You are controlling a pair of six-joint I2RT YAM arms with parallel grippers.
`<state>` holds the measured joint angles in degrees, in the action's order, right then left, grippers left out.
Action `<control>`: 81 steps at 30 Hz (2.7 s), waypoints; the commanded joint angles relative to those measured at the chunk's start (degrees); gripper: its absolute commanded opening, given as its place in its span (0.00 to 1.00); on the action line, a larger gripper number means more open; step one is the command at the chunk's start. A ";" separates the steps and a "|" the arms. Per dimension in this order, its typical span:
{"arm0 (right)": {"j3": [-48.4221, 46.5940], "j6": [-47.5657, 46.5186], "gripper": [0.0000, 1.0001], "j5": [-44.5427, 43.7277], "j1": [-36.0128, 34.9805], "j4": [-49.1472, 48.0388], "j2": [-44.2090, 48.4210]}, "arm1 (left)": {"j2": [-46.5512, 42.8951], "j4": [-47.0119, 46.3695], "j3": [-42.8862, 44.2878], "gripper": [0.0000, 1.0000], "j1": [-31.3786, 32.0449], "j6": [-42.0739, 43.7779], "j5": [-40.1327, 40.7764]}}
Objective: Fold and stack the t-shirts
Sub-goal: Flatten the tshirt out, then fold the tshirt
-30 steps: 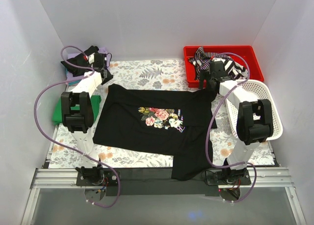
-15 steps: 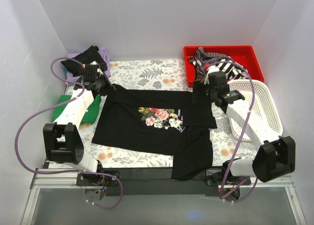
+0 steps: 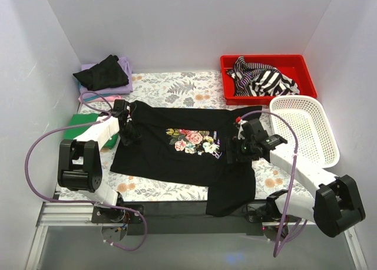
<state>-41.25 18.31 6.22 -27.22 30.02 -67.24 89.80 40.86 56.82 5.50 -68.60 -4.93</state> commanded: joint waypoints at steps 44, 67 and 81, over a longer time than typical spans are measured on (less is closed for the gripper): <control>0.02 22.56 0.98 -19.94 -4.77 24.81 14.94 | -20.63 20.39 -0.92 0.16 2.85 -10.33 1.32; -2.25 26.94 0.91 -12.02 -8.02 42.75 11.26 | -9.13 9.68 0.22 0.12 2.94 -4.00 -4.21; 0.03 44.07 0.84 -16.23 -20.67 37.04 3.69 | -2.53 6.95 3.92 0.12 2.94 0.22 -6.50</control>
<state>-41.17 54.35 -7.29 -46.15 68.40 -64.47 87.39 48.82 59.00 8.12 -69.84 -10.07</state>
